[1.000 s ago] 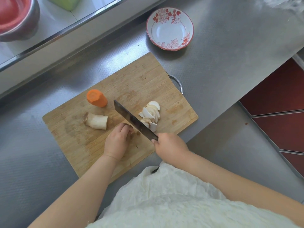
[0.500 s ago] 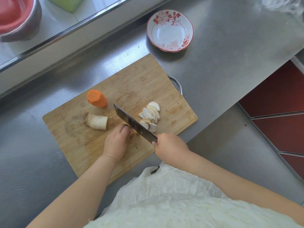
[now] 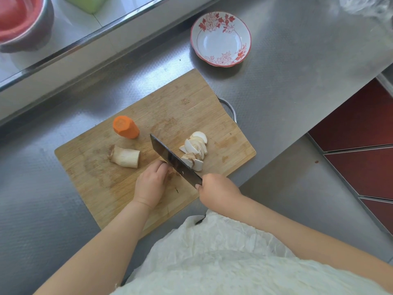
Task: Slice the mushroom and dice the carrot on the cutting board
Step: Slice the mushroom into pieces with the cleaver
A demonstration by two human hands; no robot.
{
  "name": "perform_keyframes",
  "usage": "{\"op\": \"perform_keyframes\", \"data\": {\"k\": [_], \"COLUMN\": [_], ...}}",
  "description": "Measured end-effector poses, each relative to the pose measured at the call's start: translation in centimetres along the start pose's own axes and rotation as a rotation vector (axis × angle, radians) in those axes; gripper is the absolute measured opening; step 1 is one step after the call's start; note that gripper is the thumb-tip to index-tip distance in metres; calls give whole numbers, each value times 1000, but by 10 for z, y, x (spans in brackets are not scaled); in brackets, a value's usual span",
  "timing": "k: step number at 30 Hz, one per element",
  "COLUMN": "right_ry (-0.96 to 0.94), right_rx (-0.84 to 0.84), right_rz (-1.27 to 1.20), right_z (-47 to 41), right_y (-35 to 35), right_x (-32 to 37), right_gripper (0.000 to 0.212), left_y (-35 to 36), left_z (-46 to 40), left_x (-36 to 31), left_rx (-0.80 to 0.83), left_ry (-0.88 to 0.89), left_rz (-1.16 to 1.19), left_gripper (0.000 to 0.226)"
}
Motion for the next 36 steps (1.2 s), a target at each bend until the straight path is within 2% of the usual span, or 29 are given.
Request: {"op": "perform_keyframes", "data": {"k": [5, 8, 10, 12, 14, 17, 23, 25, 29, 32, 36], "right_ry": [6, 2, 0, -1, 8, 36, 83, 77, 56, 22, -92], "right_rx": [3, -5, -9, -11, -7, 1, -46, -84, -135, -66, 74], "right_rz": [-14, -4, 1, -7, -33, -67, -244, -273, -360, -320, -94], "right_z": [-2, -3, -5, -6, -6, -7, -12, -10, -1, 0, -3], "right_y": [5, 9, 12, 18, 23, 27, 21, 14, -2, -9, -5], "right_x": [1, 2, 2, 1, 0, -3, -4, -9, -19, -24, -29], "right_gripper": [27, 27, 26, 24, 22, 23, 30, 27, 20, 23, 26], "left_y": [0, 2, 2, 1, 2, 1, -1, -2, -4, -13, -21], "left_z": [0, 1, 1, 2, 2, 2, 0, 0, 1, 7, 12], "left_x": [0, 1, 0, 1, 0, -2, -9, -16, -26, -27, -21], "left_rx": [13, -2, -21, -24, -23, -8, 12, 0, -52, -128, -228], "left_ry": [-5, 9, 17, 17, 10, -2, -18, -133, -582, -667, -725], "left_rz": [-15, -13, -7, -12, -15, -13, -4, 36, 223, 260, 257], "left_gripper": [16, 5, 12, 6, 21, 29, 23, 14, 13, 15, 14]}}
Point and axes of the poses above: each hand's wrist, its own z-axis away from the middle knuckle, its own y-axis out of the palm, x = y × z, the point moved 1 cm from there along -z, towards the middle knuckle, and after that the axes turned 14 degrees about -x, right-handed, at the moved point
